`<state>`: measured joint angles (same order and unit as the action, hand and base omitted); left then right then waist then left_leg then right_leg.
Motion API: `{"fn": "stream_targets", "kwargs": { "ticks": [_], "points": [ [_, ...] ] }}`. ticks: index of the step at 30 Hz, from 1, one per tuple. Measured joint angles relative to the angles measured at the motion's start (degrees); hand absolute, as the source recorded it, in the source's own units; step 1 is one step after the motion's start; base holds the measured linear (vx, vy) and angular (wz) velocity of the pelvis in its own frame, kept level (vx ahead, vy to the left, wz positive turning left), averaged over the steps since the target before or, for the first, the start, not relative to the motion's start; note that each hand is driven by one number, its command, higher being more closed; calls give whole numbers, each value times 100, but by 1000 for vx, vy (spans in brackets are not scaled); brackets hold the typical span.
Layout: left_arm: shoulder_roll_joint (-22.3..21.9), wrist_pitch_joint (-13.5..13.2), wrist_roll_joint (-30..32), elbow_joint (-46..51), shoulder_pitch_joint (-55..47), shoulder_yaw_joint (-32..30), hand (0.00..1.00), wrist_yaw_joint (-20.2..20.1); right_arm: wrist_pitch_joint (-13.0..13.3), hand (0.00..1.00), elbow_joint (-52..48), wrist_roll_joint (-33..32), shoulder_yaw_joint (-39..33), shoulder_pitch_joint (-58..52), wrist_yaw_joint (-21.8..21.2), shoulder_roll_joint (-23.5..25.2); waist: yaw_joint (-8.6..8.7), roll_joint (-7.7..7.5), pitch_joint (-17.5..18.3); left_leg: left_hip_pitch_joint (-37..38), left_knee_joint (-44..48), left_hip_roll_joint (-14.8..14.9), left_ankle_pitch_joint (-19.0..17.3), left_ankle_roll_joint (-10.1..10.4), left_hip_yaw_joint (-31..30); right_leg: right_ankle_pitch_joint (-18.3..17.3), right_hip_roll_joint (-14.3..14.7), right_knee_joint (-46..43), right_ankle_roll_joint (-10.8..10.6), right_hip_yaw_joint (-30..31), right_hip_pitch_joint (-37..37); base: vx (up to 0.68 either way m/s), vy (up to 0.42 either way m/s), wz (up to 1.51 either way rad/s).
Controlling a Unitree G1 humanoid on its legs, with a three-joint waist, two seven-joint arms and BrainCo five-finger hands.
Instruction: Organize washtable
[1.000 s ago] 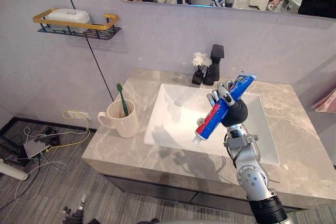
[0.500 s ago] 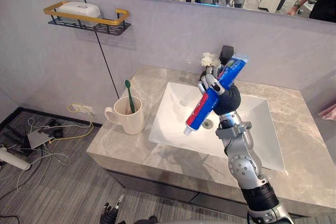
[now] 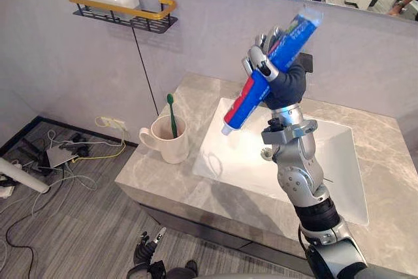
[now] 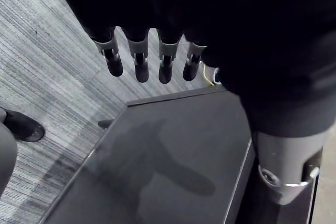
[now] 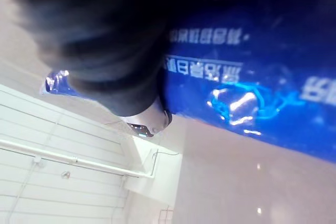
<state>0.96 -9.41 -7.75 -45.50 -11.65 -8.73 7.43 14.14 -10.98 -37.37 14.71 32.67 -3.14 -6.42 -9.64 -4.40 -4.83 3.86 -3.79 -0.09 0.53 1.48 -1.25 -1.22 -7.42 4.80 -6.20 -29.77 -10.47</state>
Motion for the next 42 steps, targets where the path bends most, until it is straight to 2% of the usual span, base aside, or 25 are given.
{"fn": "stream_targets", "kwargs": {
  "ticks": [7, 10, 20, 24, 27, 32, 35, 42],
  "points": [
    [194, -51, 2, -18, 111, 445, 0, 15, 26, 100, 298, 546, 489, 443, 196, 48, -127, -92, -78, -52, 3, 7, 0, 0, -26, -69, -22, -110, -18, -17, 74, -3, 4, 1],
    [216, -62, 2, -79, 172, 539, 0, 26, 28, 100, 431, 714, 500, 527, 316, 53, -239, -99, -81, -72, 3, 7, 0, 1, -39, -69, -20, -109, -18, -31, 83, -5, -1, 2],
    [269, -120, -8, -70, 304, 706, 0, 40, 31, 100, 1017, 1417, 617, 1035, 671, 186, -402, -139, -235, -198, 69, 21, 1, 3, -200, -86, 25, -103, 5, -182, 93, -13, -11, 8],
    [272, -119, -6, -72, 328, 719, 0, 45, 30, 100, 1214, 1549, 617, 1224, 694, 265, -425, -144, -268, -206, 71, 21, 0, 4, -202, -86, 28, -96, 6, -184, 95, 0, -2, 1],
    [286, -134, -6, -59, 394, 814, 0, 54, 30, 100, 1303, 1586, 616, 1297, 812, 262, -557, -148, -339, -213, 77, 24, 0, 5, -211, -90, 32, -96, 11, -196, 94, -7, -2, 1],
    [319, -227, -6, -59, 405, 870, 0, 146, 18, 100, 1709, 1730, 687, 1508, 875, 299, -585, -160, -373, -252, 82, 21, 1, 6, -278, -99, 37, -98, 24, -286, 96, -8, -7, 8],
    [321, -233, -6, -57, 464, 907, 0, 151, 13, 100, 1922, 1738, 770, 1695, 931, 309, -690, -162, -429, -256, 83, 22, 1, 7, -292, -102, 40, -98, 25, -304, 96, 0, 0, 0],
    [336, -230, -7, -60, 545, 925, 0, 159, -97, 100, 2252, 1788, 866, 1878, 935, 467, -703, -196, -556, -313, 106, 14, 0, 7, -301, -102, 30, -120, 26, -316, 146, 0, 0, 0]
  ]
}}
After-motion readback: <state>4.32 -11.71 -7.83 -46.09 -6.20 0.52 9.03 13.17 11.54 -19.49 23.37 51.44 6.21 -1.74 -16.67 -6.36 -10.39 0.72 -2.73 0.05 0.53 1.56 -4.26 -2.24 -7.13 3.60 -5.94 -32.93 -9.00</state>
